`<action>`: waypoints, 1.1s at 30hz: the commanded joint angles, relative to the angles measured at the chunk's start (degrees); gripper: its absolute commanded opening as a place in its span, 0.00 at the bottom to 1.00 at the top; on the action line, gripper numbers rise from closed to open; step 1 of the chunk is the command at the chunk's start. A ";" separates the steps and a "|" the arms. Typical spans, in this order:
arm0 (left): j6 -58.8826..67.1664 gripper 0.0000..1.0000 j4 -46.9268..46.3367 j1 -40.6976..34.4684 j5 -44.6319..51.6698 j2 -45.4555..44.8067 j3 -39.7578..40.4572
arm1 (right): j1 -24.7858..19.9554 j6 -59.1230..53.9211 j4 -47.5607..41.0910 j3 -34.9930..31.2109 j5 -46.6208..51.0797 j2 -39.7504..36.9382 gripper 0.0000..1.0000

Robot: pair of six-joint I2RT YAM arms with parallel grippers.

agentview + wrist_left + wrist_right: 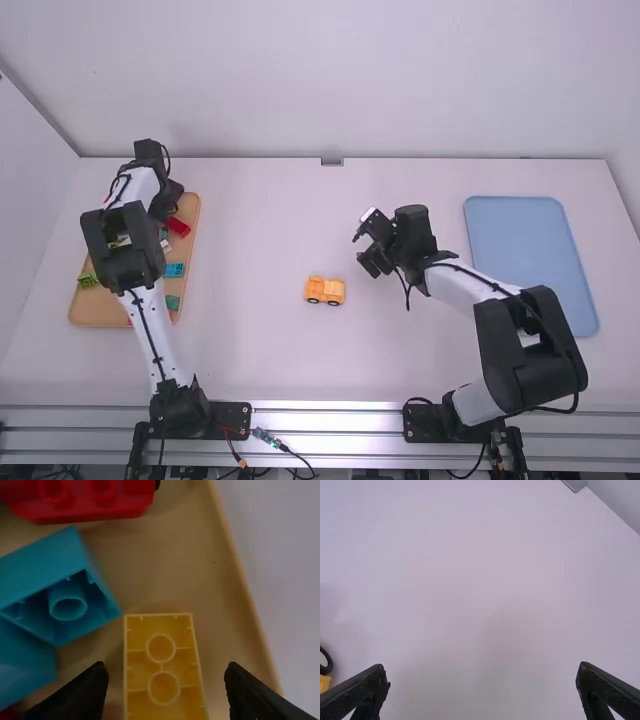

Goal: Assemble lego blocks to make yellow taxi

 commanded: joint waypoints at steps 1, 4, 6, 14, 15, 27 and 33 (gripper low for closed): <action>0.44 0.68 -0.83 -0.07 0.66 0.11 -1.07 | -0.22 -0.20 0.03 0.72 0.31 -1.46 0.99; 0.48 0.68 -0.85 -0.04 0.59 0.09 -1.07 | -0.26 -0.20 0.03 0.72 0.33 -1.46 0.99; 0.72 0.61 -1.00 -0.09 0.33 0.09 -1.07 | -0.26 -0.18 0.03 0.72 0.35 -1.46 0.99; 1.95 0.38 -0.80 -0.13 0.20 -0.20 -1.05 | -0.26 -0.20 0.03 0.72 0.31 -1.46 0.99; 1.97 0.36 -0.80 -0.13 0.20 -0.24 -1.05 | -0.26 -0.20 0.03 0.72 0.31 -1.46 0.99; 1.97 0.24 -0.96 -0.13 0.04 -1.09 -1.05 | -0.26 -0.18 0.01 0.72 0.35 -1.46 0.99; 1.99 0.27 -1.07 -0.13 0.00 -1.53 -1.05 | -0.26 -0.22 0.03 0.72 0.33 -1.46 0.99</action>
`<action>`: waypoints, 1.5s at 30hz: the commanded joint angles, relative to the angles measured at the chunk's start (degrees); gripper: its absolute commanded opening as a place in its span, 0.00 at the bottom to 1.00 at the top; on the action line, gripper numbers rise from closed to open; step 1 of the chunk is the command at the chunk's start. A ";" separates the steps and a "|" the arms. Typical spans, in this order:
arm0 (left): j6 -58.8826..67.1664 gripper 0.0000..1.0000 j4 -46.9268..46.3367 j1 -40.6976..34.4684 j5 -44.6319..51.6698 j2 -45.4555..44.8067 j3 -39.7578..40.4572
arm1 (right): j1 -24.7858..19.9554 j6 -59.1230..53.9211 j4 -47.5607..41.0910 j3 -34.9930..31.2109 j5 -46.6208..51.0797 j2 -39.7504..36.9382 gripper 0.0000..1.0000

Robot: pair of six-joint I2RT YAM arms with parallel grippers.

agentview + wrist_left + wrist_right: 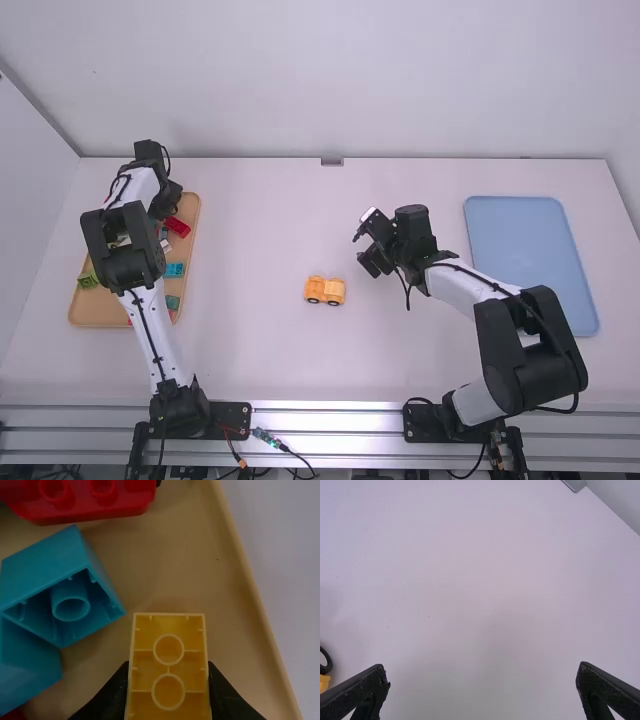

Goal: Assemble lego blocks to make yellow taxi

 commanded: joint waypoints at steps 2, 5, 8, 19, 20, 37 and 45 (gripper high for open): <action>0.48 0.33 -0.56 -0.15 0.20 -1.75 -0.98 | -0.20 -0.03 -0.02 0.74 0.33 -1.46 0.99; 0.48 0.46 -0.56 -0.15 -0.09 -1.79 -0.98 | -0.20 -0.05 -0.04 0.74 0.33 -1.46 0.99; 0.50 0.48 -0.83 -0.15 -1.25 -1.81 -0.98 | -0.20 -0.07 -0.02 0.74 0.35 -1.46 0.99; 0.48 0.44 -1.26 -0.15 -0.79 -2.34 -0.98 | -0.20 -0.03 0.01 0.74 0.31 -1.46 0.99; 0.59 0.44 -1.24 -0.15 -0.48 -2.38 -0.98 | -0.20 -0.05 0.03 0.74 0.31 -1.46 0.99; 3.96 0.42 -1.26 -0.15 4.15 -2.49 -0.98 | -0.20 -0.03 0.23 0.74 0.13 -1.46 0.99; 5.42 0.46 -0.61 -0.15 6.34 -2.49 -0.98 | -0.20 -0.05 0.18 0.74 0.11 -1.46 0.99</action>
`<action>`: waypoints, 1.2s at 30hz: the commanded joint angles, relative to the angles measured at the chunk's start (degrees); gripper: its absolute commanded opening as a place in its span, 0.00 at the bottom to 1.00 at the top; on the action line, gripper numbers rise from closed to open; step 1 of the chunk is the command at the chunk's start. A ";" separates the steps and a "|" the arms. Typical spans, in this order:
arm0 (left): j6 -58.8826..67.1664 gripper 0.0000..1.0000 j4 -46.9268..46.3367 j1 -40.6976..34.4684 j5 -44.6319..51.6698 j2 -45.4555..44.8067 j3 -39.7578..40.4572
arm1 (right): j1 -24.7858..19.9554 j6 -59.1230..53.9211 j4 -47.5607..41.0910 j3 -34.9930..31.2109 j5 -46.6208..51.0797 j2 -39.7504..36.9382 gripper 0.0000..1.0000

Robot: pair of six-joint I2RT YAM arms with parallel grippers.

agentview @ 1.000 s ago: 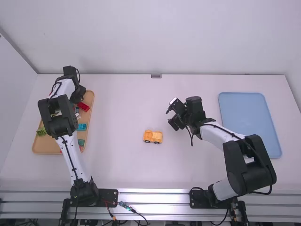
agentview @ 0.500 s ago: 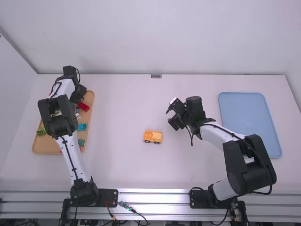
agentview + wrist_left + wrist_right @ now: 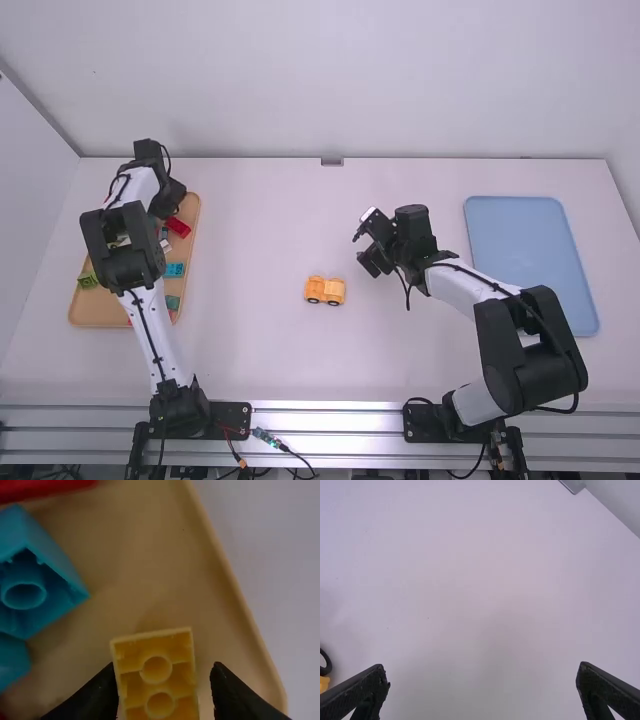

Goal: Assemble lego blocks to make yellow taxi

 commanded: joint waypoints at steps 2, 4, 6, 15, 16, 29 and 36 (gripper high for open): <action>1.03 0.44 -0.52 -0.15 1.18 -2.16 -0.98 | -0.09 -0.09 -0.06 0.74 0.15 -1.46 0.99; 1.09 0.44 -0.52 -0.15 1.16 -2.16 -0.98 | -0.22 -0.09 -0.06 0.74 0.13 -1.46 0.99; 1.09 0.47 -0.96 -0.15 1.40 -2.16 -0.98 | -0.20 -0.09 -0.04 0.74 0.15 -1.46 0.99; 1.29 0.53 -1.77 -0.15 1.38 -2.16 -0.98 | -0.20 -0.07 -0.04 0.74 0.15 -1.46 0.99; 1.29 0.52 -1.81 -0.15 1.38 -2.16 -0.98 | -0.20 -0.07 -0.04 0.74 0.17 -1.46 0.99; 1.27 0.33 -2.01 -0.07 3.08 -2.16 -0.98 | -0.20 -0.09 -0.21 0.74 0.13 -1.46 0.99; -0.37 0.13 -2.27 -0.04 3.08 -2.29 -0.98 | -0.15 -0.09 -0.19 0.74 0.15 -1.46 0.99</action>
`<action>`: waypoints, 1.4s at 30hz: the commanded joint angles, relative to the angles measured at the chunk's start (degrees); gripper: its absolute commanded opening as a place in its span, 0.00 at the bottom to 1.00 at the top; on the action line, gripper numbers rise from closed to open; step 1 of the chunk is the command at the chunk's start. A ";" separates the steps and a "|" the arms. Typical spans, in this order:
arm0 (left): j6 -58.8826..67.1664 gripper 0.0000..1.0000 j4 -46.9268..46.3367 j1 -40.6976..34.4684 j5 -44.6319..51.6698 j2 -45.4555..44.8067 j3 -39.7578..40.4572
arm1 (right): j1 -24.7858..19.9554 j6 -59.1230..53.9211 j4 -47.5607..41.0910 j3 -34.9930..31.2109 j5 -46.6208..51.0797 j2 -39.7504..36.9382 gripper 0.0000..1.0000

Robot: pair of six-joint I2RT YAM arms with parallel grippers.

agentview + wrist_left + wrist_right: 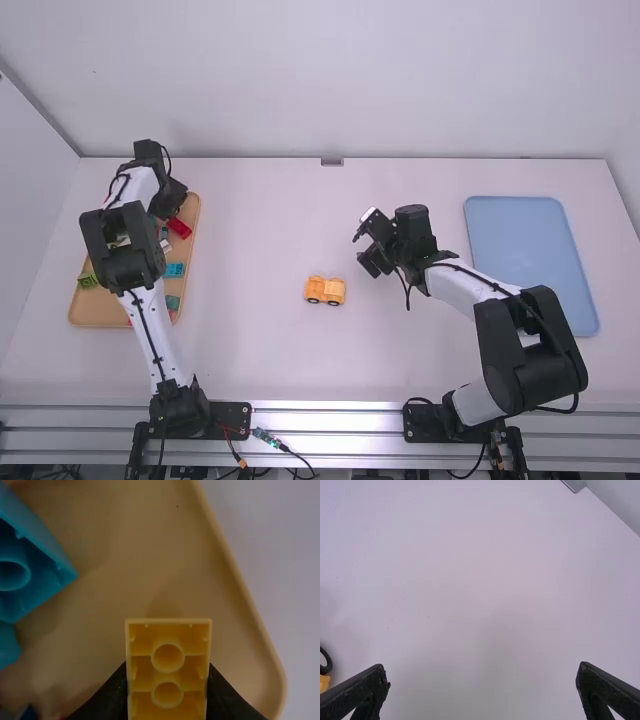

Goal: Assemble lego blocks to make yellow taxi

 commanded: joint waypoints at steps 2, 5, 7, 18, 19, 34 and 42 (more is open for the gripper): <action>-1.55 0.02 -1.00 0.35 0.74 -2.54 -0.98 | -0.17 -0.05 -0.04 0.74 0.11 -1.46 0.99; -1.51 0.02 -1.33 0.07 0.63 -3.91 -0.98 | -0.17 -0.05 -0.06 0.74 0.17 -1.46 0.99; -1.57 0.02 -1.44 0.07 0.24 -4.96 -0.98 | -0.17 -0.05 -0.04 0.74 0.11 -1.46 0.99; 8.76 0.02 -5.48 -1.16 6.80 -14.38 -1.01 | -0.22 1.96 2.59 0.74 -1.16 -1.46 0.99; 8.76 0.02 -5.48 -1.16 6.80 -14.38 -1.01 | -0.22 1.96 2.59 0.74 -1.16 -1.46 0.99; 27.17 0.01 19.85 -6.27 40.52 -33.14 -34.34 | -8.94 16.10 10.48 0.74 -25.90 -1.46 0.99; 31.30 0.01 37.75 -7.17 61.92 -43.47 -56.04 | -9.88 20.58 14.65 0.74 -49.09 -1.46 0.99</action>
